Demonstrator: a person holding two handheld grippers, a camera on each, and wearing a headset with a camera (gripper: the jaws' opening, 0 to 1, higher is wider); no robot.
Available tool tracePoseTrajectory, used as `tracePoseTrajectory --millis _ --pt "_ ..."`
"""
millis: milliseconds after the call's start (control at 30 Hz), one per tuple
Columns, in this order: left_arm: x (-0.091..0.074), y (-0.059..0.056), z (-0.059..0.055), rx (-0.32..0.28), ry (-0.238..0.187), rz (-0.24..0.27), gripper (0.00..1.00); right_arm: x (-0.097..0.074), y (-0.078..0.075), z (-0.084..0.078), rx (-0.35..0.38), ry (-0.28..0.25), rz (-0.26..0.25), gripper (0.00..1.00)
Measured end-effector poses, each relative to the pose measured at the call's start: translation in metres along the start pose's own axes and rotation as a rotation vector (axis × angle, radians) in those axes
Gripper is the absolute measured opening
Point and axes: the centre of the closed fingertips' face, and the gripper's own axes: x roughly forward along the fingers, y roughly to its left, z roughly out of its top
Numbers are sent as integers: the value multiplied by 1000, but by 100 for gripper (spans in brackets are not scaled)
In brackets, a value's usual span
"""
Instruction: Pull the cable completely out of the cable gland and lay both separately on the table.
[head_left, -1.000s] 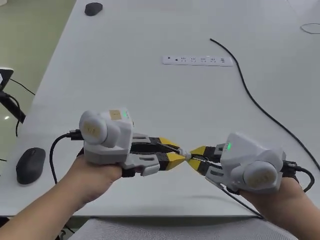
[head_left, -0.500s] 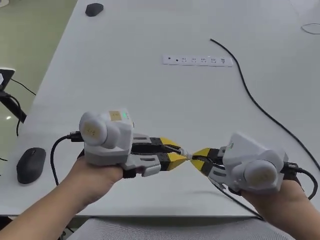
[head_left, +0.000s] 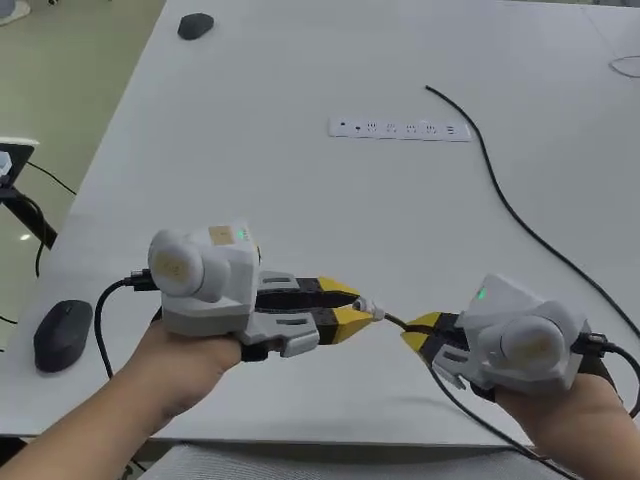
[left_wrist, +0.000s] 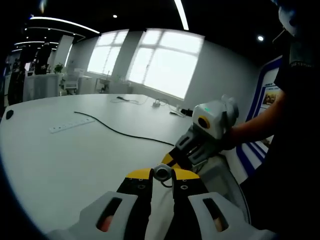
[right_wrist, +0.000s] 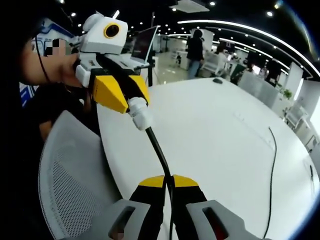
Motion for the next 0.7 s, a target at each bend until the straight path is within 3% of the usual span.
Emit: tracePoseTrajectory --millis 433,700 --pt "6 2 2 -7 0 34 15 -7 -10 -29 47 26 0 0" --pt "6 5 -3 -22 1 77 15 -10 -16 -28 24 17 21 0"
